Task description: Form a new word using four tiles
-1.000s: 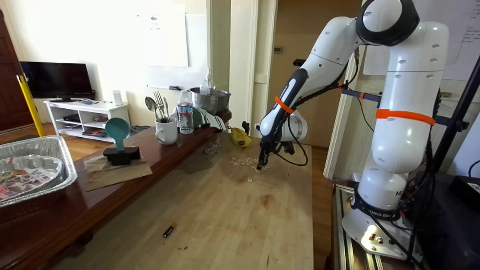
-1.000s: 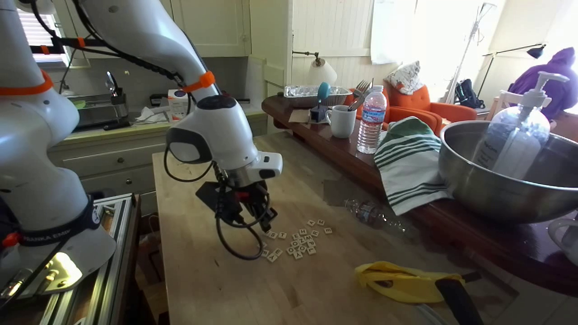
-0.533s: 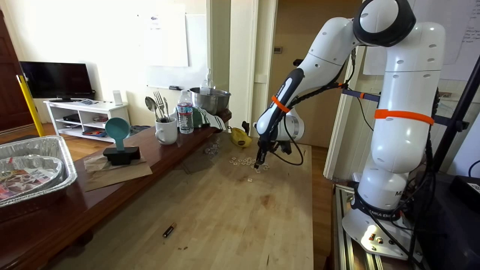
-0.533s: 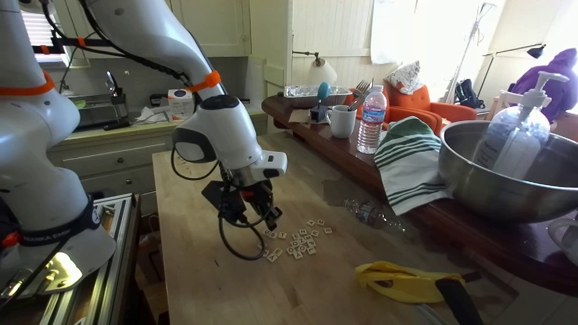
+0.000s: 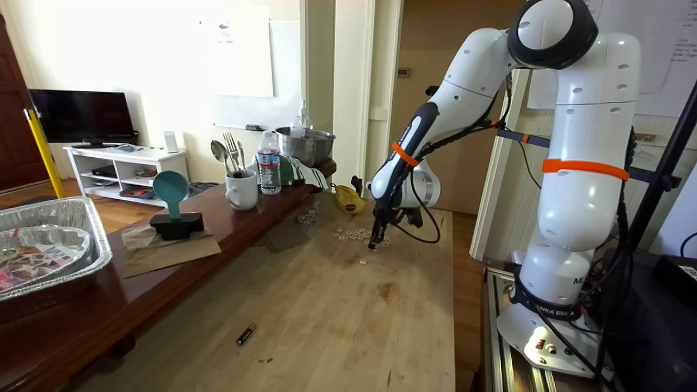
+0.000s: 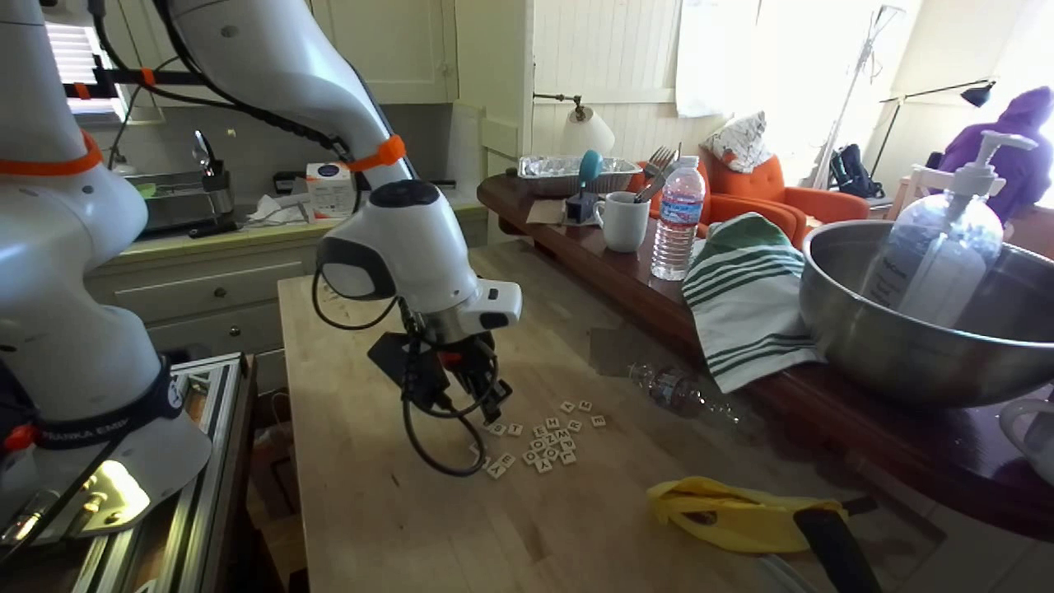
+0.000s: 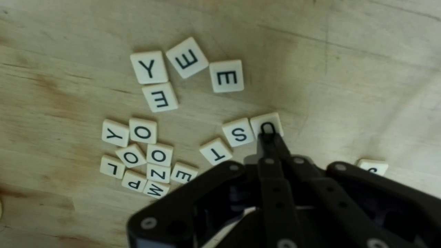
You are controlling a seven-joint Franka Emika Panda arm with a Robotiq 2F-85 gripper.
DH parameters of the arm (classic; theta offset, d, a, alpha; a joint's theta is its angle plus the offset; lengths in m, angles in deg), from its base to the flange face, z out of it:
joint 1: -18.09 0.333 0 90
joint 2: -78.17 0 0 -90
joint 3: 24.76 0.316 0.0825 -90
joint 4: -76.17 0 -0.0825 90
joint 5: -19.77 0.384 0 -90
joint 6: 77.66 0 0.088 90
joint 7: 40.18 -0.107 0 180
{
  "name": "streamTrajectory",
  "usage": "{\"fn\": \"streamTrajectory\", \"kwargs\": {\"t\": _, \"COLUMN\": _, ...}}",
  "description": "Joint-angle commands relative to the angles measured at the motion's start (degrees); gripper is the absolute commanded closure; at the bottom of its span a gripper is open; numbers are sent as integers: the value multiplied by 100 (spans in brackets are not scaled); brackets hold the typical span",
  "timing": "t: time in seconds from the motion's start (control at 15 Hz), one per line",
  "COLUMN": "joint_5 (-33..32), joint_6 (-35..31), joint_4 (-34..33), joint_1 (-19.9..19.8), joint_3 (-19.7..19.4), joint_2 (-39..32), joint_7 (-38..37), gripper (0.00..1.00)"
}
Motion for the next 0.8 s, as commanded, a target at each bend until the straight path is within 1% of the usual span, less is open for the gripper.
{"fn": "streamTrajectory", "kwargs": {"t": 0.0, "joint_5": 352, "joint_6": -62, "joint_4": -38, "joint_1": -196, "joint_3": 263, "joint_2": -170, "joint_7": 260, "gripper": 100}}
{"fn": "streamTrajectory", "kwargs": {"t": 0.4, "joint_5": 653, "joint_6": -85, "joint_4": -43, "joint_1": -223, "joint_3": 553, "joint_2": -182, "joint_7": 111, "gripper": 100}}
{"fn": "streamTrajectory", "kwargs": {"t": 0.73, "joint_5": 806, "joint_6": -118, "joint_4": -23, "joint_1": -172, "joint_3": 586, "joint_2": -183, "joint_7": -119, "gripper": 100}}
